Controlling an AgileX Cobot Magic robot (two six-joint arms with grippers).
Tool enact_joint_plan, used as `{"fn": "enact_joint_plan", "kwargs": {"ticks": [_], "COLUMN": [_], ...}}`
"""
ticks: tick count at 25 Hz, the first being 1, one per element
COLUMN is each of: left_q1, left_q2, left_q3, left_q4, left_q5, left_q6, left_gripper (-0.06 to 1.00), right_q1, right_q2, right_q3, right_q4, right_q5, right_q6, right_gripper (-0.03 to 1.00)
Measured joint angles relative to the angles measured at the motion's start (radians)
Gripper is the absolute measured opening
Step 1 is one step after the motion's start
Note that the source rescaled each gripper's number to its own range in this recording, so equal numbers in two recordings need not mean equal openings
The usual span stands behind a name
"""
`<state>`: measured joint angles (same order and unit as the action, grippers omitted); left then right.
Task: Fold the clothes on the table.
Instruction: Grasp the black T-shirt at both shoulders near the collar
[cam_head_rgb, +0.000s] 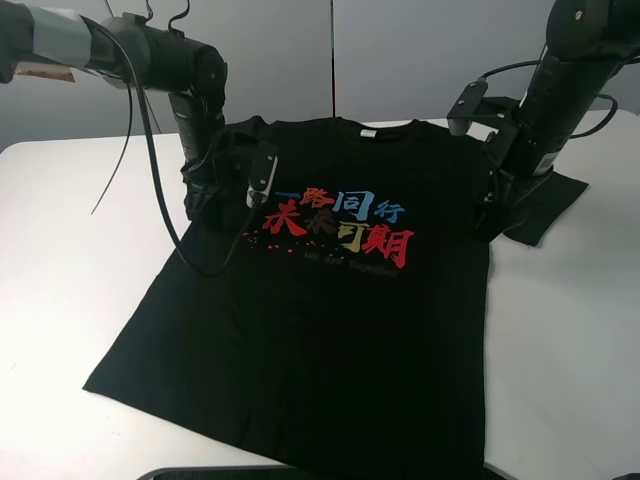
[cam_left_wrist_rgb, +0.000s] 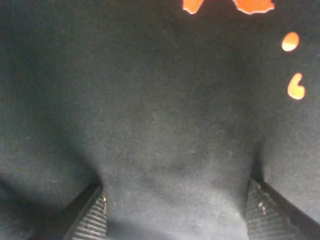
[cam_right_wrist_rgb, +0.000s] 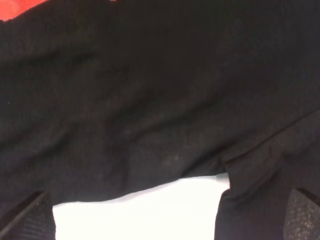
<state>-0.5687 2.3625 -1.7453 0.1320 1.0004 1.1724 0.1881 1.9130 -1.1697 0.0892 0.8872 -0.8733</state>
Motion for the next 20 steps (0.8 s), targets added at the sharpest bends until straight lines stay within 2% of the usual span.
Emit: {"fn": "enact_joint_plan", "kwargs": {"ticks": [5, 11, 20], "left_q1": [0.0, 0.0, 0.0], "left_q2": [-0.002, -0.002, -0.002], "left_q3": [0.0, 0.002, 0.002], "left_q4": [0.002, 0.002, 0.0], "left_q5": [-0.002, -0.002, -0.002], "left_q6": [-0.003, -0.014, -0.018], "left_gripper": [0.75, 0.55, 0.52], "right_q1": [0.0, 0.0, 0.0], "right_q2": [0.0, 0.0, 0.0], "right_q3": [0.0, 0.0, 0.0], "right_q4": [0.002, 0.011, 0.026], "right_q5": [0.0, 0.0, 0.0], "right_q6": [0.0, 0.0, -0.002], "right_gripper": [0.98, 0.98, 0.98]}}
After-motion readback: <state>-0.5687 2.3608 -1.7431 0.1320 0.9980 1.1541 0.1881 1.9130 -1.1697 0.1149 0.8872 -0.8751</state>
